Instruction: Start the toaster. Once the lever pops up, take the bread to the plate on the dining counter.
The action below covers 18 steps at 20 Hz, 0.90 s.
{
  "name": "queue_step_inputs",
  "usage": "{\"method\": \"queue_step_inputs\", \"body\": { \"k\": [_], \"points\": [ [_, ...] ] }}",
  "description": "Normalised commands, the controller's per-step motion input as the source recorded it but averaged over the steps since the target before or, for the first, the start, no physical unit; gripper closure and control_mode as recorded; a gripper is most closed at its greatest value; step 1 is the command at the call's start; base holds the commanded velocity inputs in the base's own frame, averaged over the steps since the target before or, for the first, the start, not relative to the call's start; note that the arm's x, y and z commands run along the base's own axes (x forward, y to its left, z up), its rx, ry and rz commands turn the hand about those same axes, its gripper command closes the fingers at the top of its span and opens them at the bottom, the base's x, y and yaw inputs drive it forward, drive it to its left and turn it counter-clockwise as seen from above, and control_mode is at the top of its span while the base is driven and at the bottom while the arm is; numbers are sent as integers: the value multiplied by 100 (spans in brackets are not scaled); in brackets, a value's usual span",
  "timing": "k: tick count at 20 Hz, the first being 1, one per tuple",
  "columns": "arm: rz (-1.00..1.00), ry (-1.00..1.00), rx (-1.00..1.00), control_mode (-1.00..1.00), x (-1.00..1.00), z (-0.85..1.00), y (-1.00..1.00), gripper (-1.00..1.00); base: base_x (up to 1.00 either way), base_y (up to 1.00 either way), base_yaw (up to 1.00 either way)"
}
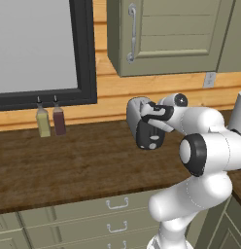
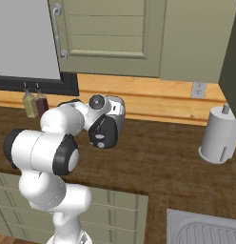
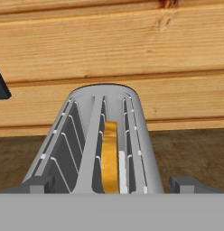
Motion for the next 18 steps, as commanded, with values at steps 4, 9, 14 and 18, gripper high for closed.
{"method": "queue_step_inputs", "body": {
  "k": [4,9,14,18],
  "points": [
    [0,0,0,-100,0,0,0,-100,0,0,0],
    [0,0,0,-100,0,0,0,-100,0,0,0],
    [0,0,0,-100,0,0,0,-100,0,0,0],
    [0,0,0,-100,0,0,0,-100,0,0,0]
  ]
}}
